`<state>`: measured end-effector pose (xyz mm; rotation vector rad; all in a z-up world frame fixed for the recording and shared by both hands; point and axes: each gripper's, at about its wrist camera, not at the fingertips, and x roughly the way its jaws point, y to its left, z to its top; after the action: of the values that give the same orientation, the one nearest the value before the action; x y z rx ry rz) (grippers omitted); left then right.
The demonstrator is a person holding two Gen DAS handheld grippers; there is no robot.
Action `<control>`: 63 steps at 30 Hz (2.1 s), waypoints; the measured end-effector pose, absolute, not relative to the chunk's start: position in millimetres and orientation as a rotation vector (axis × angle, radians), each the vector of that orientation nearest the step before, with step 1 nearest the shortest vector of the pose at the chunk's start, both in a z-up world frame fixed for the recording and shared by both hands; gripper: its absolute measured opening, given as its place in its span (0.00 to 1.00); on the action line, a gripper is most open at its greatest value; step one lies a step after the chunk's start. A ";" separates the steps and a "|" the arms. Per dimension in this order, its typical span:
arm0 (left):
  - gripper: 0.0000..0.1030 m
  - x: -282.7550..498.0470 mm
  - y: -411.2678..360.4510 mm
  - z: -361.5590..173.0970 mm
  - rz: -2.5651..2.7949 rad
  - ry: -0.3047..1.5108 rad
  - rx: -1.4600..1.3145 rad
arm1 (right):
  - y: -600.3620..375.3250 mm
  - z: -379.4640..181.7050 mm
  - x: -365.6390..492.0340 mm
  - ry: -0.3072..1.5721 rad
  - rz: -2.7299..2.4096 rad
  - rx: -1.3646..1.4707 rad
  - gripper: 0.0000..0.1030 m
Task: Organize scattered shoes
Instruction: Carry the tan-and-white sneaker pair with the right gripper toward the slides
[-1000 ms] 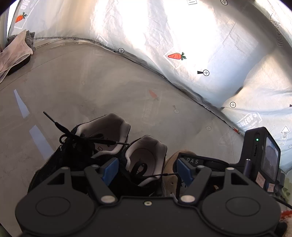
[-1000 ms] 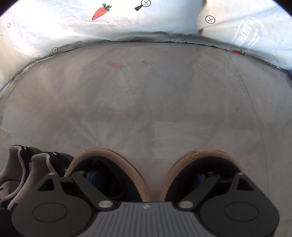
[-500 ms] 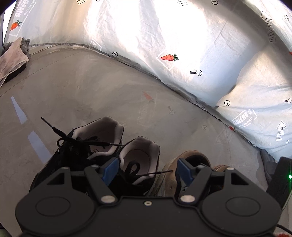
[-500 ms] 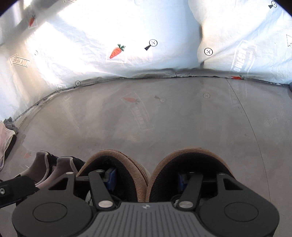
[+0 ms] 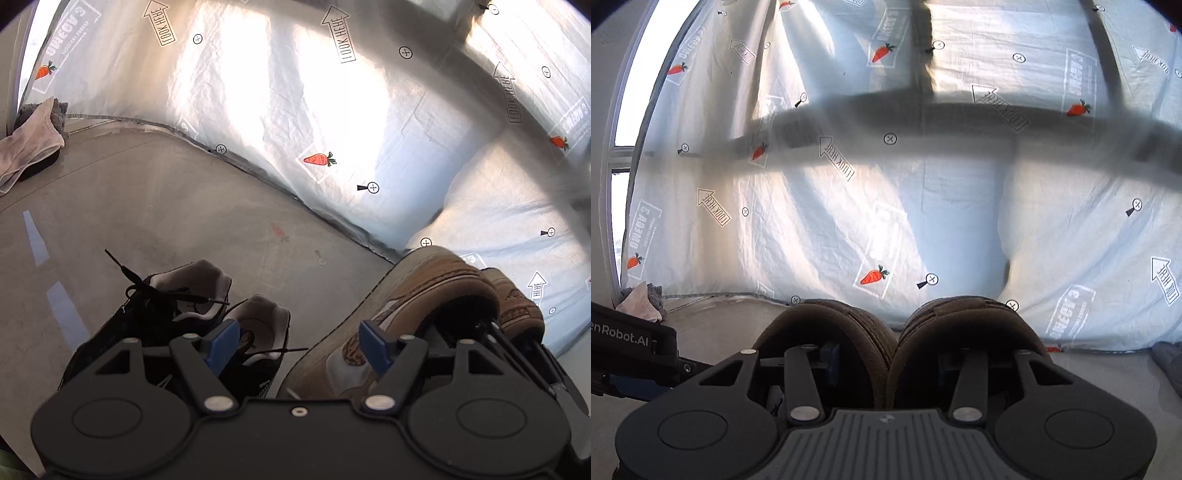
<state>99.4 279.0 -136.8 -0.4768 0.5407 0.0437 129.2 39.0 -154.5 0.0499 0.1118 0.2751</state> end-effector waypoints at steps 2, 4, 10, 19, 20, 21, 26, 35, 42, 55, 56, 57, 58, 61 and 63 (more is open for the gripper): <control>0.70 94.9 275.1 -133.3 0.038 0.530 -0.468 | 33.2 -144.6 121.2 0.038 0.264 0.028 0.45; 0.70 91.0 271.1 -131.3 0.032 0.526 -0.463 | 25.9 -135.3 115.7 -0.024 0.246 0.011 0.45; 0.70 82.8 245.0 -128.4 -0.002 0.528 -0.455 | -30.7 -117.8 112.7 -0.098 0.103 0.009 0.45; 0.70 83.6 152.6 -128.9 -0.106 0.571 -0.394 | -165.4 -150.4 77.1 -0.015 -0.173 -0.021 0.45; 0.70 82.3 141.1 -130.4 -0.115 0.572 -0.384 | -183.1 -154.8 73.3 -0.004 -0.201 -0.024 0.45; 0.70 81.8 125.0 -132.4 -0.123 0.578 -0.374 | -202.3 -159.2 69.2 0.007 -0.230 -0.023 0.45; 0.71 79.3 35.9 -144.0 -0.154 0.625 -0.363 | -302.8 -174.6 38.0 0.069 -0.360 0.005 0.45; 0.71 69.5 -121.5 -162.4 -0.271 0.671 -0.325 | -489.0 -205.2 9.7 0.193 -0.466 0.005 0.45; 0.71 59.7 -192.4 -163.3 -0.306 0.680 -0.275 | -592.5 -218.6 13.0 0.257 -0.525 0.002 0.45; 0.71 95.2 -240.5 -152.2 -0.232 0.689 -0.226 | -679.1 -247.4 101.4 0.355 -0.471 0.090 0.49; 0.71 99.5 -243.1 -151.9 -0.225 0.691 -0.223 | -685.0 -251.5 115.1 0.379 -0.452 0.106 0.49; 0.71 103.8 -245.6 -151.7 -0.219 0.694 -0.220 | -690.5 -256.5 129.2 0.406 -0.431 0.121 0.49; 0.71 108.0 -247.8 -151.5 -0.210 0.694 -0.215 | -694.4 -260.2 140.3 0.428 -0.412 0.130 0.49; 0.71 121.6 -253.9 -151.0 -0.180 0.694 -0.199 | -704.2 -272.4 173.1 0.491 -0.358 0.157 0.49; 0.71 131.8 -255.5 -150.2 -0.164 0.701 -0.204 | -711.8 -280.0 192.9 0.528 -0.334 0.190 0.48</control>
<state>131.8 -255.5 -150.2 -0.2039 0.7013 -0.1642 192.9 -711.8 -280.0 0.1896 0.5282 -0.3338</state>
